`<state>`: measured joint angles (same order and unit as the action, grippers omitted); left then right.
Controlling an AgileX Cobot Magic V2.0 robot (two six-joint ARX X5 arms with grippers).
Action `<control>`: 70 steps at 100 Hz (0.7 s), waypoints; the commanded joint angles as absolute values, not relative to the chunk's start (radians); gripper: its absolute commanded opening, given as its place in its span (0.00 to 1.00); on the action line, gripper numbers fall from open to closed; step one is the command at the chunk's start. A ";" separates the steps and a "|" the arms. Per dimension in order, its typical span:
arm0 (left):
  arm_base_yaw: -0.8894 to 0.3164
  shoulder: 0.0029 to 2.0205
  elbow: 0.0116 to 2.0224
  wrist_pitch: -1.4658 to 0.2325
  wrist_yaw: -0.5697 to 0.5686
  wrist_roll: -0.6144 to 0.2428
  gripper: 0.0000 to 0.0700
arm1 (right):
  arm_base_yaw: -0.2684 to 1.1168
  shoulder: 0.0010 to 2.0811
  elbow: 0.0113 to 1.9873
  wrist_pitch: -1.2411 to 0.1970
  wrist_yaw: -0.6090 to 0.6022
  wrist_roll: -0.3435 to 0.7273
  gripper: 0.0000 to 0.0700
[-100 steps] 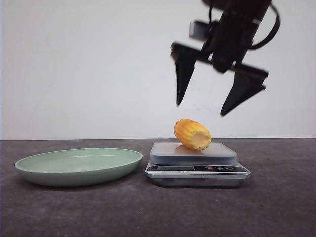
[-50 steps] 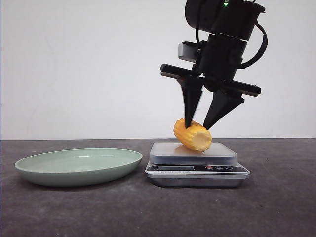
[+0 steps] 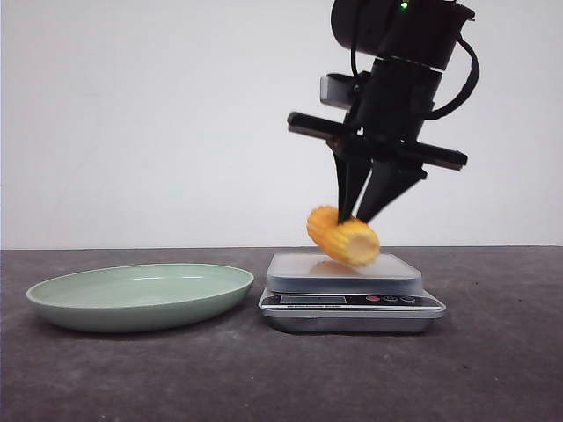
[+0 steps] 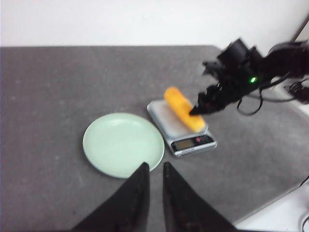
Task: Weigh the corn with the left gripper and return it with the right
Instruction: 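Close the right gripper on the corn and lift it off the scale, then carry the corn with the right gripper over the plate and lower it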
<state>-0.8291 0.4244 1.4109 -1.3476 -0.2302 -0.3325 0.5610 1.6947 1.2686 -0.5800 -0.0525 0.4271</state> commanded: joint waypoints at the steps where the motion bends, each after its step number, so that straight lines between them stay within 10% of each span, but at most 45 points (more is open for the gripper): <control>1: -0.838 0.432 1.430 -1.353 -0.227 -0.334 0.01 | 0.568 1.654 1.285 -0.525 -0.053 0.437 0.00; 70: -0.838 0.432 1.430 -1.341 -0.228 -0.325 0.01 | 0.759 1.261 1.303 -0.216 -0.150 0.490 0.00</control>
<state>-0.8291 0.4244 1.4109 -1.3563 -0.2298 -0.3325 0.7372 1.2385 1.2835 -0.2226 -0.1608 0.4545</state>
